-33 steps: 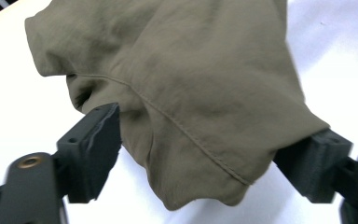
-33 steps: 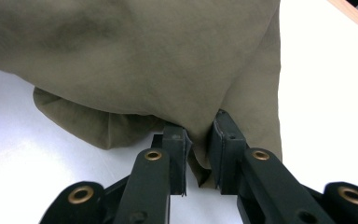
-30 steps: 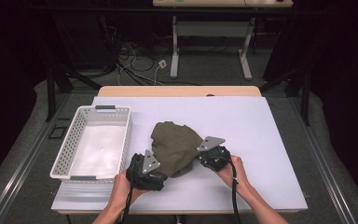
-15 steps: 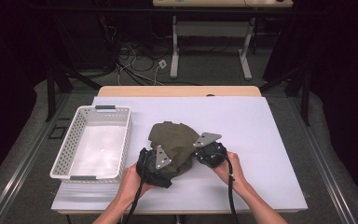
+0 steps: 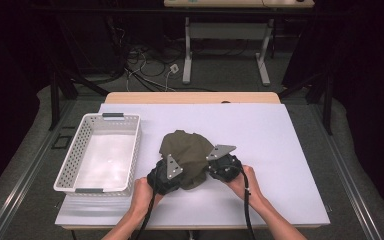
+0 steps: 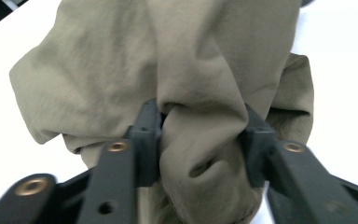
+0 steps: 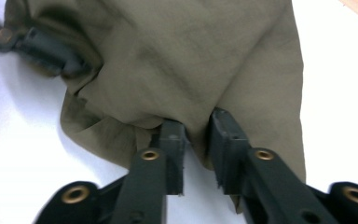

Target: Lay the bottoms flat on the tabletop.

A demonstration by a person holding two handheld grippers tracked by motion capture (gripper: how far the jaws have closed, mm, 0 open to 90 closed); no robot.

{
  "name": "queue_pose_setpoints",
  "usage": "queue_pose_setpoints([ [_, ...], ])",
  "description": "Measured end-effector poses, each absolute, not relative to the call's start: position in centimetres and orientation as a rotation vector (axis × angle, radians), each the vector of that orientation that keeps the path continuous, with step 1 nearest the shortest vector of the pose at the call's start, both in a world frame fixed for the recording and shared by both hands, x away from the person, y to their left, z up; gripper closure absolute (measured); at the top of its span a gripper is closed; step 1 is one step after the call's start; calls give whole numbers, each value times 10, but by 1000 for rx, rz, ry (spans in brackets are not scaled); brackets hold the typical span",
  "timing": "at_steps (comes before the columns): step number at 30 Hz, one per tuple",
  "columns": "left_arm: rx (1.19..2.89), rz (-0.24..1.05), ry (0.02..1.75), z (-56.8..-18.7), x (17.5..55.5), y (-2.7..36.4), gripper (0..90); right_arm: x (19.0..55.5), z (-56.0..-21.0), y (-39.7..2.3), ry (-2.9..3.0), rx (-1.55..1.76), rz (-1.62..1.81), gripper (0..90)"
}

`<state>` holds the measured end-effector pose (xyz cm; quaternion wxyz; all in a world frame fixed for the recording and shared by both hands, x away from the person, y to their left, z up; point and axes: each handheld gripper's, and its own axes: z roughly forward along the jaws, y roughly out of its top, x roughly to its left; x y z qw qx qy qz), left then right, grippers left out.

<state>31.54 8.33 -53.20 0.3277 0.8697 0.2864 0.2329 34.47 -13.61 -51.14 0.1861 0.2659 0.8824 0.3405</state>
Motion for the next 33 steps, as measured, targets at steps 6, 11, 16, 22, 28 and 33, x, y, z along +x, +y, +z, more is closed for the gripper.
queue_pose_setpoints([
  [6,2261,608,755,-533,315,84,679,333,-506,-148,2477,795,985,549],
  [11,2247,596,760,-532,316,86,682,325,-506,-151,2517,797,988,497],
  [16,2225,565,778,-530,316,87,681,327,-521,-138,2589,773,927,488],
  [22,2214,556,775,-528,317,89,679,338,-538,-123,2600,823,896,493],
  [28,2199,557,776,-528,317,89,679,342,-548,-116,2594,846,886,731],
  [33,2189,545,764,-526,316,90,679,343,-548,-119,2595,826,904,879],
])
